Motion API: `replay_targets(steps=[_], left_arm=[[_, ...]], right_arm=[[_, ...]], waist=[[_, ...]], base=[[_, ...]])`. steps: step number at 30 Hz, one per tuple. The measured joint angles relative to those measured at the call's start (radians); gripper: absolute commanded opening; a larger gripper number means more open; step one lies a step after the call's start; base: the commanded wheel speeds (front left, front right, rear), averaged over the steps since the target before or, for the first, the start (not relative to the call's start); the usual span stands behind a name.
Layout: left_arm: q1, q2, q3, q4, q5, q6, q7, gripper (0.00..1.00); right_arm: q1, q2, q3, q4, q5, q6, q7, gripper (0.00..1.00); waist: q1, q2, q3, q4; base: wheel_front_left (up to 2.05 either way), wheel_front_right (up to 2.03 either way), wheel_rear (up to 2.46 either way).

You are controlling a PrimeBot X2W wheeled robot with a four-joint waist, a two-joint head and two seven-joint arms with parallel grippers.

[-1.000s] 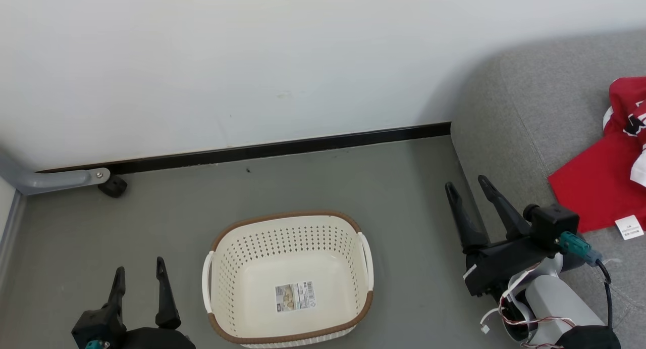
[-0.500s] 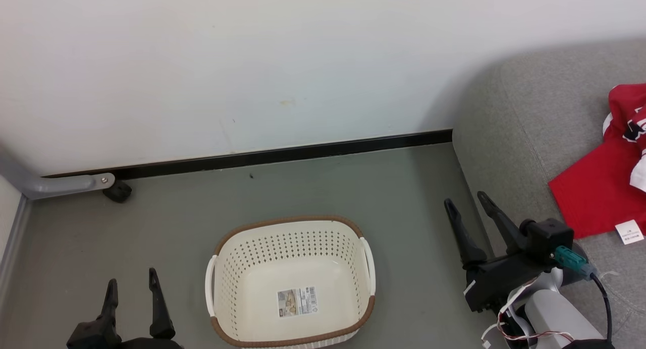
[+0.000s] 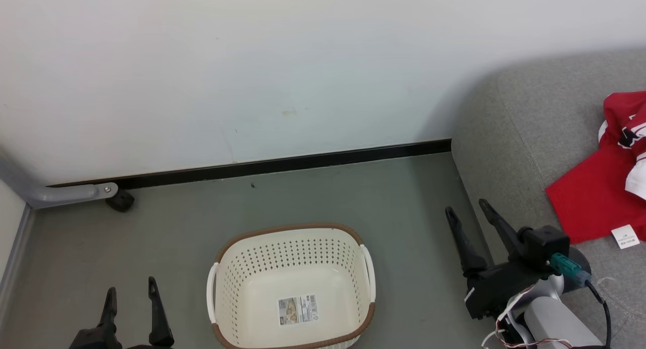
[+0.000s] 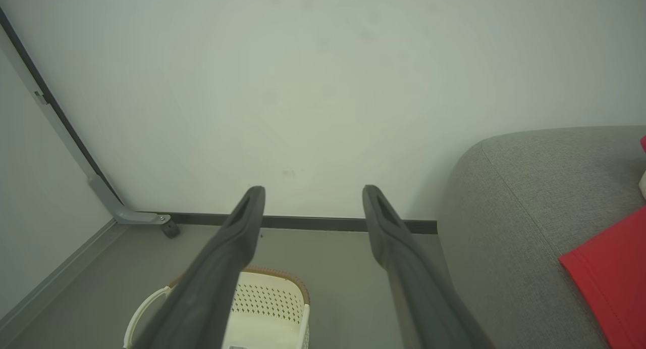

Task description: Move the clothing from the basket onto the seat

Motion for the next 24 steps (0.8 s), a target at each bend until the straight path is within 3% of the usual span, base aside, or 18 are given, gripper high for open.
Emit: replay_targets(steps=[24], left_arm=[[0.015, -0.001, -0.003, -0.024, 0.012, -0.009, 0.000, 1.00]], right_arm=[[0.014, 0.010, -0.028, -0.012, 0.000, -0.004, 0.000, 1.00]], waist=[[0.0000, 0.0000, 0.001, -0.014]], base=[[0.00, 0.00, 0.00]])
